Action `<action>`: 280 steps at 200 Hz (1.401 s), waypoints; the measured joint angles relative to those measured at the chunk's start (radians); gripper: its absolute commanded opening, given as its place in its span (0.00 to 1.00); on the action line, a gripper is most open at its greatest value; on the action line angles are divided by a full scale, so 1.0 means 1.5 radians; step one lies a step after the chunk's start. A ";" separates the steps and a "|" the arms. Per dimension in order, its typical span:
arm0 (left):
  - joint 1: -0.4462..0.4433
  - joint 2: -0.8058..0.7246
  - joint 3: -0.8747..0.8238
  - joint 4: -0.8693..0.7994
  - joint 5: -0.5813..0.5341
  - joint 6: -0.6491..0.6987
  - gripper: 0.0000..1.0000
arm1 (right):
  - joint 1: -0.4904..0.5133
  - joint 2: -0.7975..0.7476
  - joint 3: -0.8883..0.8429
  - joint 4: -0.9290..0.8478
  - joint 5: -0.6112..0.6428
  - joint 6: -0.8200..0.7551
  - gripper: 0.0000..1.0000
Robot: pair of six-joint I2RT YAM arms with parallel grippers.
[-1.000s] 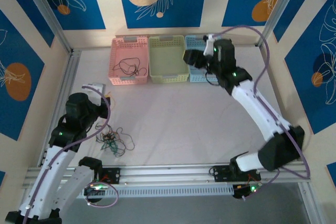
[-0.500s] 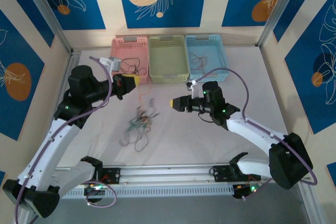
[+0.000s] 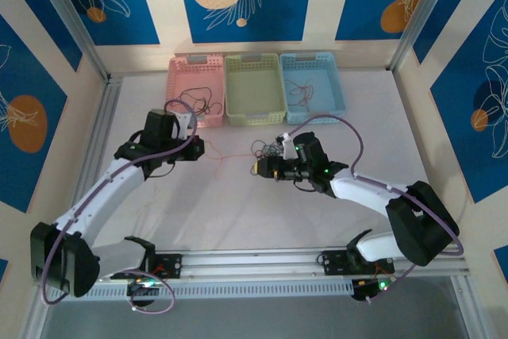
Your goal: Untangle the cables
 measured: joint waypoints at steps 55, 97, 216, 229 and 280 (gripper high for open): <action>0.000 -0.009 0.032 -0.109 -0.056 0.090 0.00 | -0.032 -0.047 0.010 -0.081 0.066 0.002 0.57; 0.000 -0.061 -0.013 -0.111 -0.075 0.112 0.00 | -0.075 -0.099 0.037 -0.161 0.106 -0.014 0.55; 0.000 -0.079 -0.024 -0.108 -0.097 0.134 0.00 | 0.017 0.080 0.157 -0.422 0.090 -0.078 0.48; 0.000 -0.083 -0.024 -0.108 -0.098 0.134 0.00 | 0.023 0.100 0.171 -0.436 0.090 -0.082 0.42; 0.000 -0.084 -0.024 -0.108 -0.106 0.137 0.00 | 0.030 0.119 0.190 -0.452 0.094 -0.091 0.06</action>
